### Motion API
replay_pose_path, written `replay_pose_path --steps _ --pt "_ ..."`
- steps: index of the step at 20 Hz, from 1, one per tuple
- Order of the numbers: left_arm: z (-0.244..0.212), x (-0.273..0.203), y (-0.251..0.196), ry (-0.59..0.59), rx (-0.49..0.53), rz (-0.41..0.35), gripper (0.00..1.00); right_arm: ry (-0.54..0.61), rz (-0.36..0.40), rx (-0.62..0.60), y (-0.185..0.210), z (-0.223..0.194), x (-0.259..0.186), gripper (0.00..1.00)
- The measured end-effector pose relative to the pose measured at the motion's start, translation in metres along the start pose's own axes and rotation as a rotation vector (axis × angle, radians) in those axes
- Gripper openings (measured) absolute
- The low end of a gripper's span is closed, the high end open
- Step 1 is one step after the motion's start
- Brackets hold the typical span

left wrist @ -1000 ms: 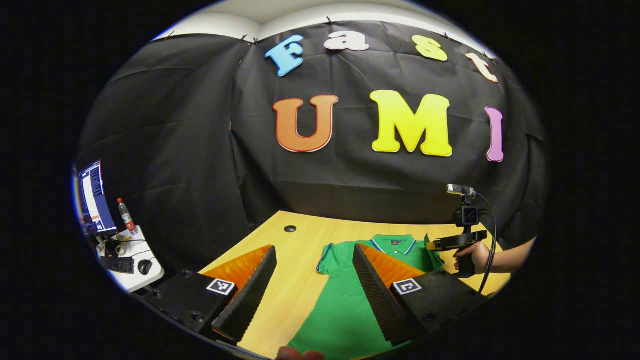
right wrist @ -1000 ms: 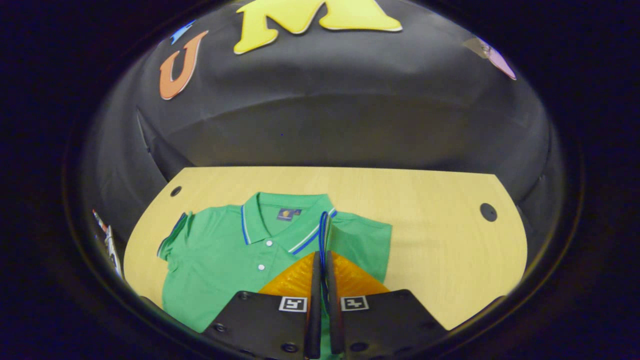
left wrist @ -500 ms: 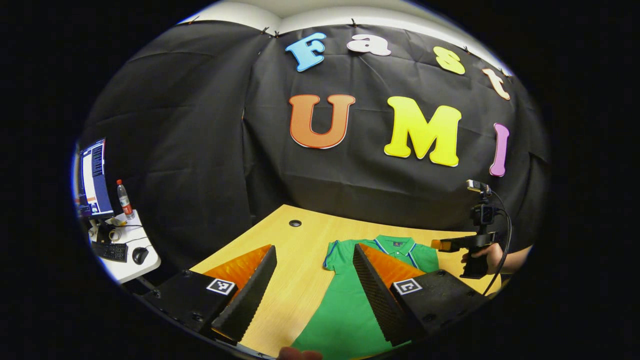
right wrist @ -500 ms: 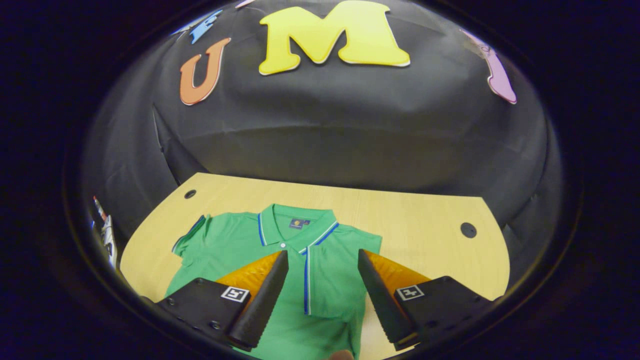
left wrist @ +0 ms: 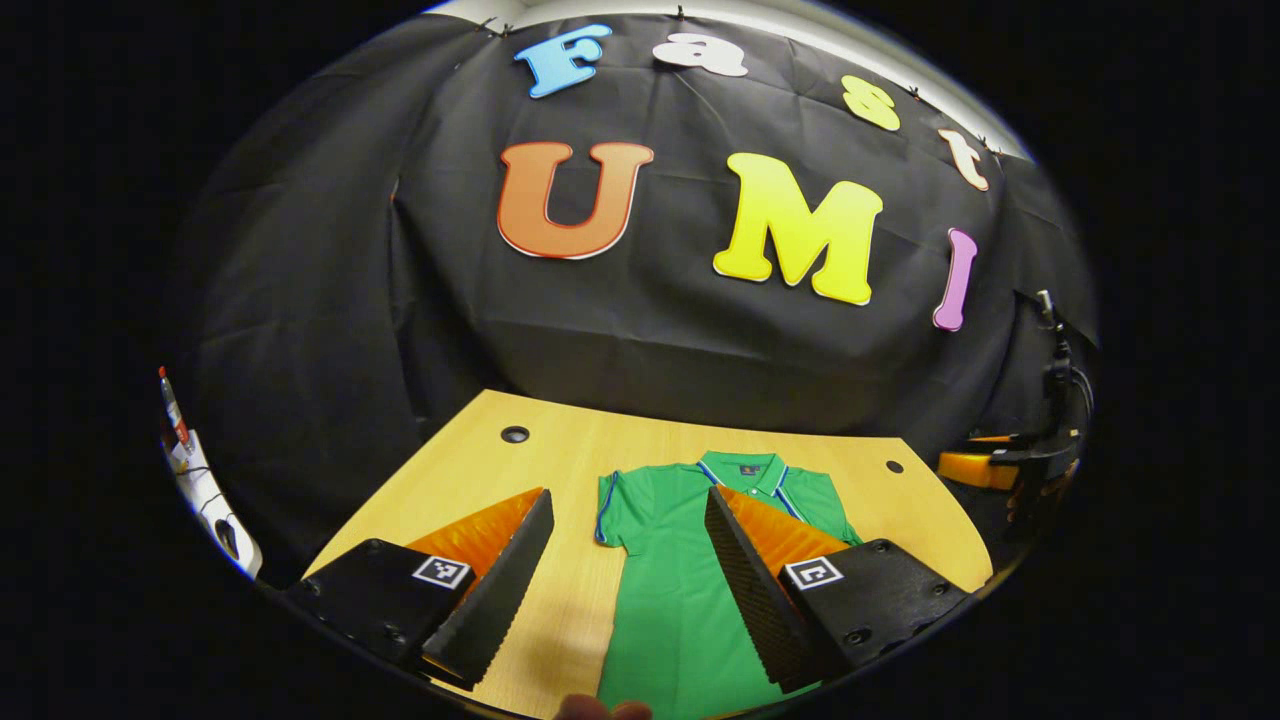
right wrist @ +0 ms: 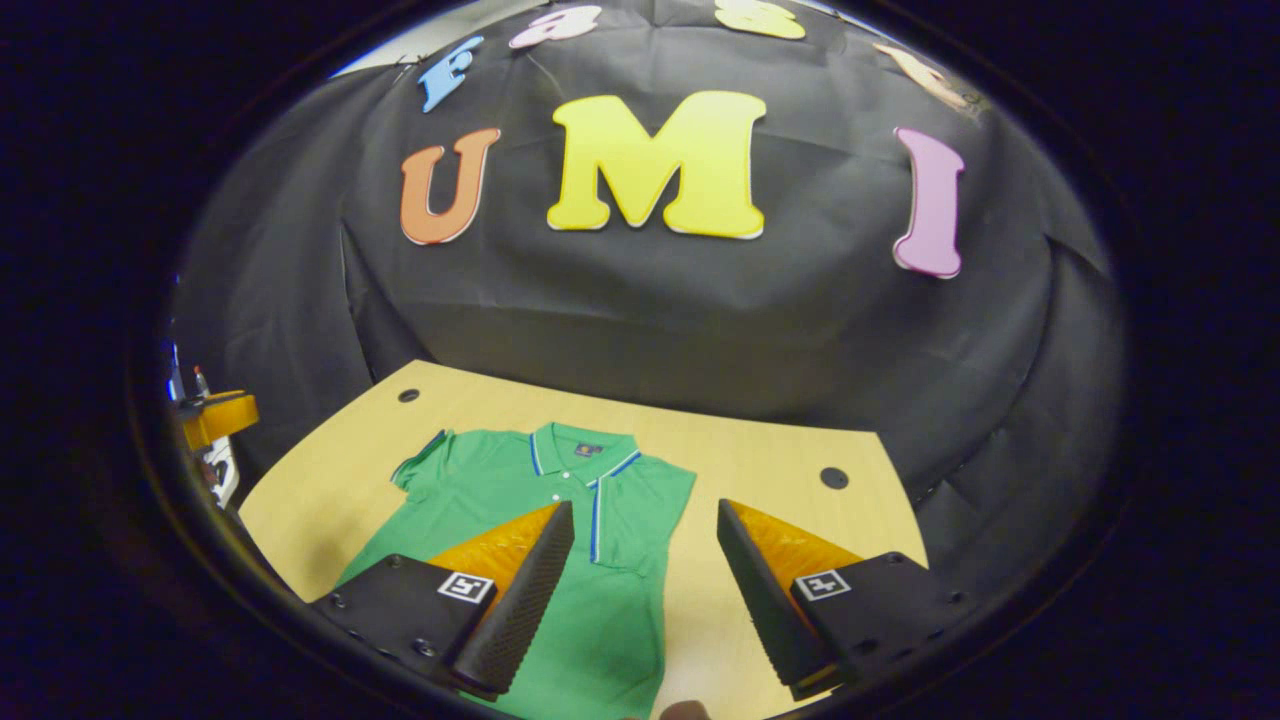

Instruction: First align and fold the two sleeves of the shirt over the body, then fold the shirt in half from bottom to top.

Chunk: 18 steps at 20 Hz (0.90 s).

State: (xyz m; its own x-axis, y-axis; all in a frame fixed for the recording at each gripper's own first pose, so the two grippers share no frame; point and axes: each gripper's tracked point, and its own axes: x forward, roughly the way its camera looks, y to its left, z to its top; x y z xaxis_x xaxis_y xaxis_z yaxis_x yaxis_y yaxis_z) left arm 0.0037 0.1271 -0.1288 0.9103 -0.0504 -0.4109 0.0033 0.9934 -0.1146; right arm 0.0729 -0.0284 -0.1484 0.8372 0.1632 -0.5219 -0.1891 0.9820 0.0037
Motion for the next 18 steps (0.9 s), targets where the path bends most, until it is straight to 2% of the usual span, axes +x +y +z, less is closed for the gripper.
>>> replay_pose_path --steps 1,6,10,13,18 --pt "-0.006 0.013 0.0 0.022 -0.009 -0.013 0.98 -0.019 -0.012 0.001 -0.004 0.004 -0.012 0.91" --pt "-0.045 0.077 0.007 0.176 -0.08 -0.077 0.99 -0.039 -0.058 0.016 -0.021 -0.002 -0.06 0.93" --pt "-0.063 0.134 0.023 0.233 -0.037 -0.081 0.98 0.004 -0.131 0.011 -0.041 -0.032 -0.09 0.9" --pt "-0.078 0.168 0.029 0.275 -0.013 -0.081 0.98 0.015 -0.196 -0.021 -0.054 -0.044 -0.108 0.93" --pt "-0.101 0.218 0.052 0.319 0.065 -0.059 0.98 0.048 -0.232 -0.025 -0.06 -0.057 -0.118 0.91"
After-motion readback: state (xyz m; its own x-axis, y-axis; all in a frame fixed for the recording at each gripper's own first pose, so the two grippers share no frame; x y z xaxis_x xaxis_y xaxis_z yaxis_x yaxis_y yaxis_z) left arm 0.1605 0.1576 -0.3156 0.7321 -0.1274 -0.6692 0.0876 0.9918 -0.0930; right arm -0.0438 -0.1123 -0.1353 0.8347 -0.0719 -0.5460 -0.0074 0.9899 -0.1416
